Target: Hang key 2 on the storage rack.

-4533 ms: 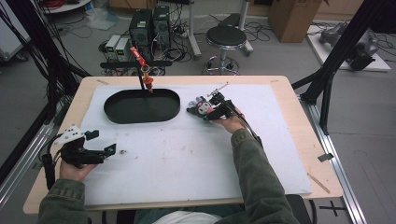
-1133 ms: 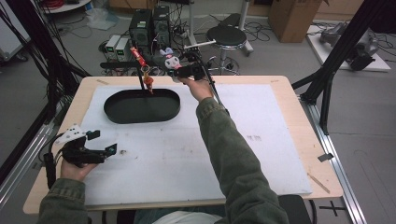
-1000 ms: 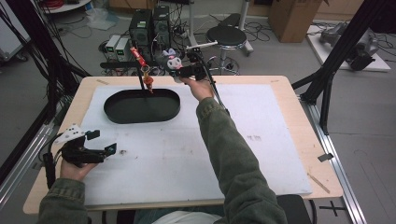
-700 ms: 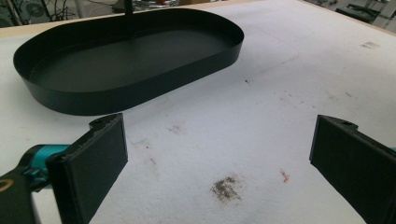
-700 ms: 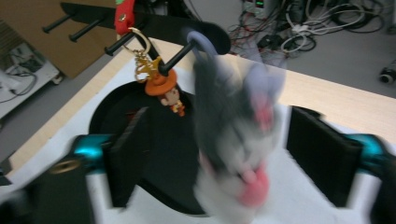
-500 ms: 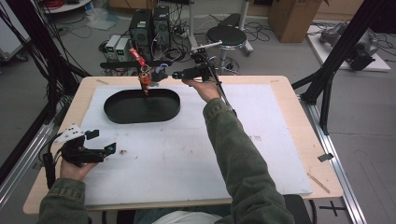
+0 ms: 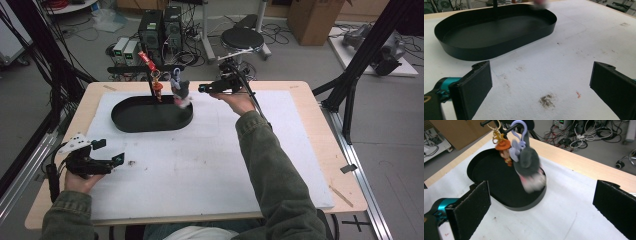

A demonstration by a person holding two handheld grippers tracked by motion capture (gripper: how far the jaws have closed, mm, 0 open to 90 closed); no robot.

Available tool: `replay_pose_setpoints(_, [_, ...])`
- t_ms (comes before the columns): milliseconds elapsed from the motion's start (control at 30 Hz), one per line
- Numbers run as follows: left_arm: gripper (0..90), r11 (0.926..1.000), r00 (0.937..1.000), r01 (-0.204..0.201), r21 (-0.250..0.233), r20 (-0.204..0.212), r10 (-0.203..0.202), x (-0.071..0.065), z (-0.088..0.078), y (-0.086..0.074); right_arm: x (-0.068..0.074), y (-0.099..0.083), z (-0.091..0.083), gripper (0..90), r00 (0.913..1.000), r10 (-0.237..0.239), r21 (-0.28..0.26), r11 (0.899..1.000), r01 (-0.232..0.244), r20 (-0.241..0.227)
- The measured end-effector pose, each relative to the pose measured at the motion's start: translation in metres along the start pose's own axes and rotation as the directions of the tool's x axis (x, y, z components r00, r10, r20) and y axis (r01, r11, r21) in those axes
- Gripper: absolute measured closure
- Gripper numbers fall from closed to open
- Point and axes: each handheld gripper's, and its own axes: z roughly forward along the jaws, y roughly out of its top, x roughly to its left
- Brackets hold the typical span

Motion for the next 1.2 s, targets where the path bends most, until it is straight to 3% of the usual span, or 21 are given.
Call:
replay_pose_setpoints(133, [4.5, 1.0000, 1.0000, -0.001, 0.006, 0.004, 0.001, 0.000, 0.000, 0.000, -0.007, -0.010, -0.006, 0.7, 1.0000, 0.003, -0.010, 1.000, -0.003, -0.001])
replay_pose_setpoints(400, [4.6, 0.9999, 1.0000, -0.007, 0.014, 0.004, 0.007, -0.001, 0.000, 0.000, -0.019, -0.032, -0.011, 0.7, 0.9997, 0.005, 0.026, 1.000, -0.006, 0.022])
replay_pose_setpoints(800, [4.5, 0.9999, 1.0000, -0.006, 0.014, 0.004, 0.006, -0.003, -0.001, -0.001, -0.025, -0.055, -0.032, 0.9, 0.9997, -0.002, -0.016, 1.000, 0.003, 0.026])
replay_pose_setpoints(1200, [4.5, 0.9997, 1.0000, -0.009, 0.021, 0.002, 0.009, -0.004, -0.002, -0.002, -0.036, -0.077, -0.049, 1.0, 0.9990, 0.029, -0.038, 0.999, -0.028, 0.034])
